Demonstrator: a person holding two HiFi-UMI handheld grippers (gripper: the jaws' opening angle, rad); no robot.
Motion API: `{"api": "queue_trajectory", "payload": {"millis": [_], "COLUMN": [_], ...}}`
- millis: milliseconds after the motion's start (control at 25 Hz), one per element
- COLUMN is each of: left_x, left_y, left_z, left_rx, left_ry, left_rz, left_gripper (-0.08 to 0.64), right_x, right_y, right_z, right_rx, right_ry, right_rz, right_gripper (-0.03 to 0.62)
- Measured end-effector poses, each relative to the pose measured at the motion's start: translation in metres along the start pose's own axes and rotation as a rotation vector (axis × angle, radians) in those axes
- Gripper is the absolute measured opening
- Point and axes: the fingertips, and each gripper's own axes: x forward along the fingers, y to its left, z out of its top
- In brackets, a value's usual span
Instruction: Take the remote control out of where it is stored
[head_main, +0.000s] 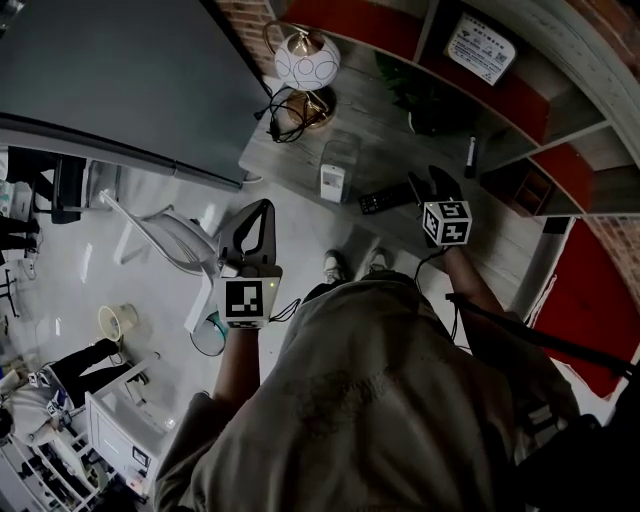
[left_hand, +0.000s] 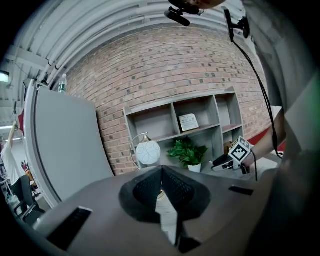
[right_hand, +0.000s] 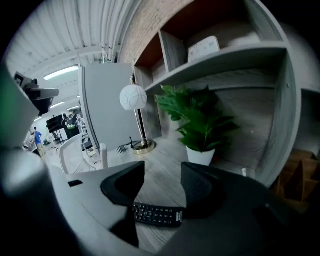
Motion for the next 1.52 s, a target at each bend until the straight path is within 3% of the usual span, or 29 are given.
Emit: {"api": "queue_trajectory", "payload": {"millis": [240, 480, 680, 800, 1000, 1200, 1520], "left_x": [0.01, 0.024, 0.03, 0.03, 0.03, 0.032, 0.025], "left_y": [0.004, 0.007, 0.007, 0.008, 0.009, 0.01, 0.018], "left_z": [0.016, 0.027, 0.037, 0.044, 0.065, 0.062, 0.07], "left_rx": [0.009, -0.005, -0.011, 0.029, 0.001, 0.003, 0.004], "left_ry": [-0.052, -0.084, -0.115, -0.124, -0.174, -0.166, -0.181], "left_rz": [-0.013, -0.019, -0.026, -0.028, -0.022, -0.026, -0.007], "left_gripper": [0.011, 0.011, 0.011, 0.011, 0.011, 0.011, 0.011], "right_x": [-0.047, -0.105, -0.155, -0.171, -0.183, -0.181, -0.173], "right_y": [0.033, 0.063, 0.081, 0.087, 0.094, 0.102, 0.107], "right_z": [0.096, 0.191, 0.238, 0.246, 0.244, 0.24, 0.235], "right_rx": [-0.09, -0.079, -0.136, -0.186, -0.257, -0.311, -0.315], "right_ry": [-0.212, -0.432, -0.562, -0.596, -0.603, -0.584, -0.546], "right_rz": [0.053, 0.144, 0.153, 0.144, 0.132, 0.126, 0.15], "right_gripper": [0.234, 0.23, 0.202, 0.173, 0.023, 0.012, 0.012]}}
